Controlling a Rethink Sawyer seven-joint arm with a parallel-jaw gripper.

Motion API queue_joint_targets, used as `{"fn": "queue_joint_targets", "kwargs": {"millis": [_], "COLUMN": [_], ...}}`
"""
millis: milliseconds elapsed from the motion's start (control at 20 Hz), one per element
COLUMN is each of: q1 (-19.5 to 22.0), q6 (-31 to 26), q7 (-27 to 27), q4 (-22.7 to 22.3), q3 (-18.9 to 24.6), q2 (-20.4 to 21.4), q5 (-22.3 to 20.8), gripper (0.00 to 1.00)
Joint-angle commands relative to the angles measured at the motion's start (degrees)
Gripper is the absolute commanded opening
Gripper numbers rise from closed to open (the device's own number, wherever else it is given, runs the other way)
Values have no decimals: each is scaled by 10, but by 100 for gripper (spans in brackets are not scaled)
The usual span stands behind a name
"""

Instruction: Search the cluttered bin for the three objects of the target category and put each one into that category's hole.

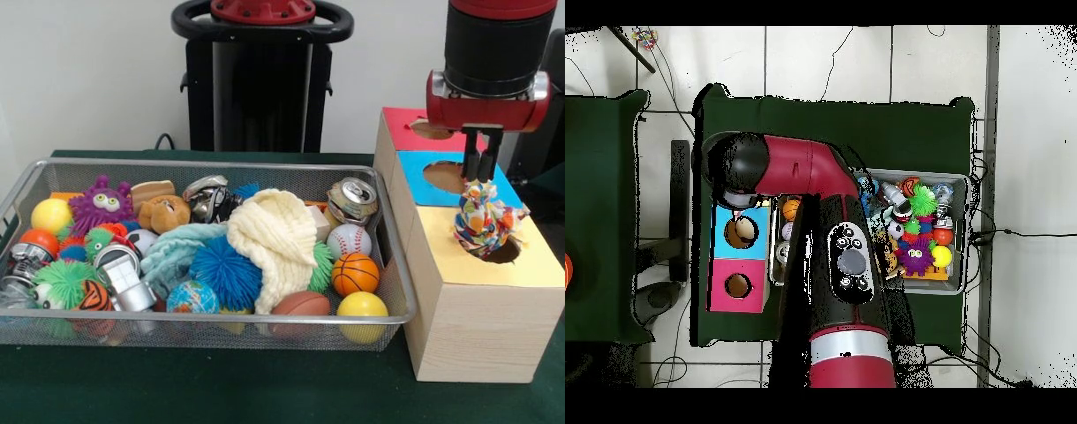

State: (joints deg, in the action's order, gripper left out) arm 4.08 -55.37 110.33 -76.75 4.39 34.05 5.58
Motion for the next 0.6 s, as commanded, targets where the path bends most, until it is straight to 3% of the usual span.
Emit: {"fn": "queue_joint_targets", "kwargs": {"millis": [50, 250, 600], "q1": [13, -1, -23], "q6": [65, 68, 6], "q7": [42, 56, 77], "q4": [-68, -50, -27], "q3": [47, 31, -13], "q2": [-25, -31, -44], "q5": [16, 0, -31], "gripper": [0, 0, 0]}}
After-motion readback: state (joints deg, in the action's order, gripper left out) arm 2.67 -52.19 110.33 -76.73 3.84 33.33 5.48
